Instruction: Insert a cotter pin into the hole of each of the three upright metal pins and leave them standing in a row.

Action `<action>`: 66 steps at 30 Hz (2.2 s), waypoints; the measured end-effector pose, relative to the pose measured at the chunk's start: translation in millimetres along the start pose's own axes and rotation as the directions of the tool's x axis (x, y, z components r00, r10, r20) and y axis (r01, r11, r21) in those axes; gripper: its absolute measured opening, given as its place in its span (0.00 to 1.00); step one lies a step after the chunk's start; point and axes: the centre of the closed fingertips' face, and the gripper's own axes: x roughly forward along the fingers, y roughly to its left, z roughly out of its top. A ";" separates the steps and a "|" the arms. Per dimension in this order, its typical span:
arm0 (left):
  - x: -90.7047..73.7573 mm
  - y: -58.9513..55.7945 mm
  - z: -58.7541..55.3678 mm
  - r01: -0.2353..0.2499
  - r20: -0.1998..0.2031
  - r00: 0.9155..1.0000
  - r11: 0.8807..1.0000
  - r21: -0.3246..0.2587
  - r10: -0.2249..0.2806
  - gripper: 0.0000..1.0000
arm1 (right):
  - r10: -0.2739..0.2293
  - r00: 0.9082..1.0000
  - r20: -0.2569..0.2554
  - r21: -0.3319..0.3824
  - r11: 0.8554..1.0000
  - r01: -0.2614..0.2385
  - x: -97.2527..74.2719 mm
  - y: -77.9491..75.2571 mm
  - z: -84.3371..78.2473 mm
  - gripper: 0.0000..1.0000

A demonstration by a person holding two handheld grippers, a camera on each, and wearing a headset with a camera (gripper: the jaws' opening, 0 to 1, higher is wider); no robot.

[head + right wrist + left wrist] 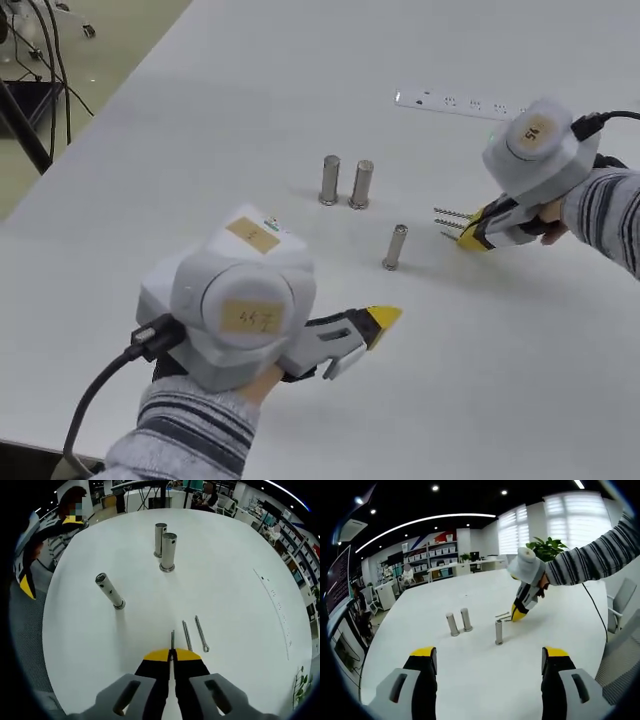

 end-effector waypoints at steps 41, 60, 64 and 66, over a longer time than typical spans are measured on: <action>5.3 -44.0 15.6 0.224 -0.060 0.974 0.972 0.070 -0.220 0.43 | -0.119 0.966 0.228 -0.216 0.962 0.169 -74.9 63.5 4.5 0.00; 6.1 -72.2 26.1 0.374 -0.049 0.923 0.920 -0.116 -0.381 0.24 | -0.035 0.947 0.319 -0.357 0.921 0.154 -87.6 110.1 32.7 0.00; 5.4 -74.5 27.5 0.391 -0.025 0.916 0.903 -0.181 -0.401 0.20 | -0.012 0.944 0.331 -0.398 0.905 0.151 -90.0 121.1 37.3 0.00; 5.5 -74.2 26.7 0.389 -0.024 0.916 0.900 -0.199 -0.401 0.19 | -0.001 0.941 0.338 -0.409 0.900 0.148 -91.6 125.9 40.0 0.00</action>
